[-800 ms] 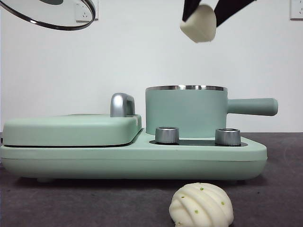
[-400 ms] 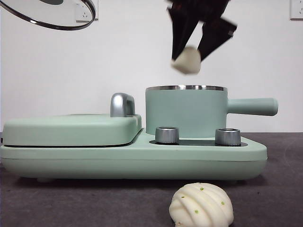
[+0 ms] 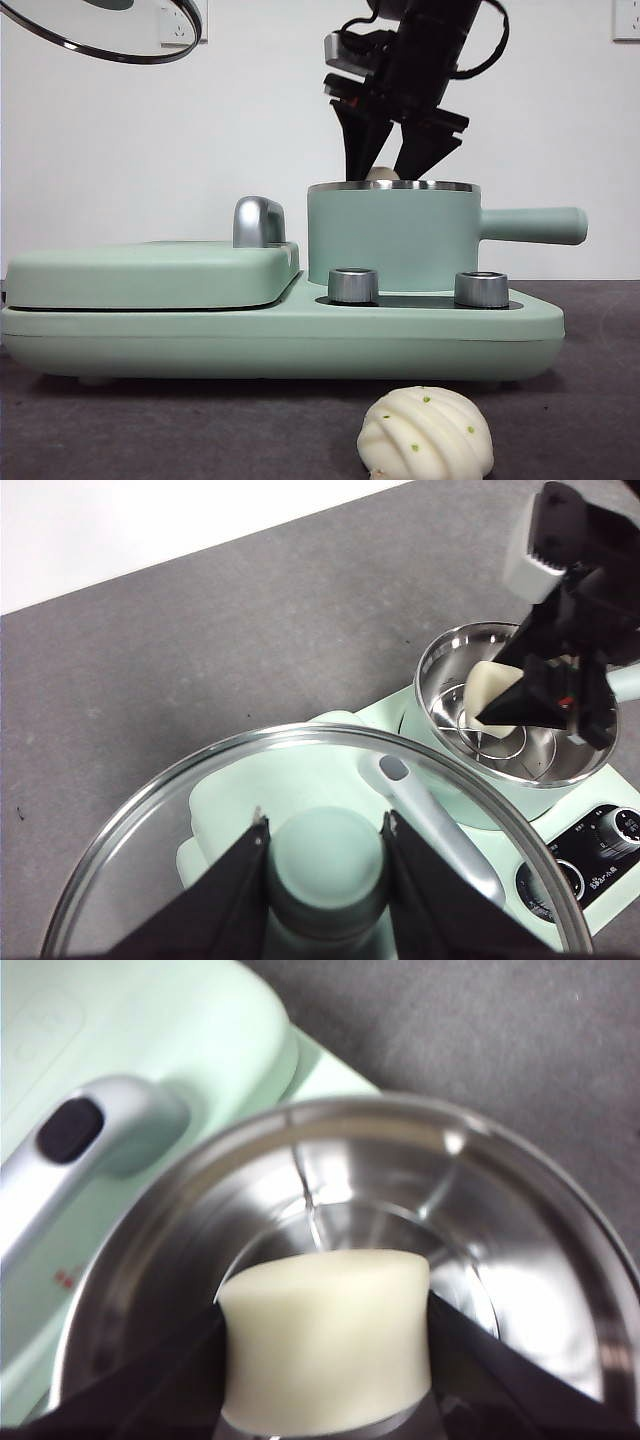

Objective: Put the buns in a small steamer

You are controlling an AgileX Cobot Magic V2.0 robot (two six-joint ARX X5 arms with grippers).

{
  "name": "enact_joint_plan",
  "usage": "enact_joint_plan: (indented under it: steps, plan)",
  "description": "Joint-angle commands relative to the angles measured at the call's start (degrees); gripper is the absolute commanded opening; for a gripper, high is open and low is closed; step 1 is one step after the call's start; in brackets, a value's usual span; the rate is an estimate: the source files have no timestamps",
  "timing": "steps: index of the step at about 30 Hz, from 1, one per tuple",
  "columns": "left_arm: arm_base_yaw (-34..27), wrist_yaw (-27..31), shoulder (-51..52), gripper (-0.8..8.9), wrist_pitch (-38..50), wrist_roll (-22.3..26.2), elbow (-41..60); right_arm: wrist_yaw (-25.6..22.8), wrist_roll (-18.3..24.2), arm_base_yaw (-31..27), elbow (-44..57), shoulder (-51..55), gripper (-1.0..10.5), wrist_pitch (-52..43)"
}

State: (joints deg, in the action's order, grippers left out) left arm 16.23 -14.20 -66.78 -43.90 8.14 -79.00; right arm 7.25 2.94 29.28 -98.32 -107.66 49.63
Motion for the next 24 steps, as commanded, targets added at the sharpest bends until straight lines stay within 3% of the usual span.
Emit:
enact_joint_plan:
  steps: [1,5,9,13,18,24]
  plan:
    - [0.13,-0.2,0.04,0.15,1.79,0.11,-0.96,-0.66,0.55,0.7,-1.55,-2.29,2.7,-1.53]
    - [0.13,-0.2,0.0,0.15,1.9,0.15,-0.96,-1.14,0.76,0.87,-1.55,-4.09,2.8,-3.1]
    - [0.13,-0.2,0.0,0.15,1.86,0.13,-0.96,-1.09,0.72,1.38,-1.55,-4.02,4.1,-5.05]
    - [0.13,-0.2,0.0,0.15,1.88,0.15,-0.96,-1.07,0.72,1.36,-2.97,-1.81,4.2,-1.31]
    - [0.13,-0.2,0.0,0.15,1.86,0.15,-0.96,-1.11,0.09,1.7,-4.92,7.17,4.2,2.95]
    - [0.13,-0.2,0.0,0.15,1.75,0.15,-0.96,-0.24,0.07,6.45,2.43,20.24,4.2,-8.48]
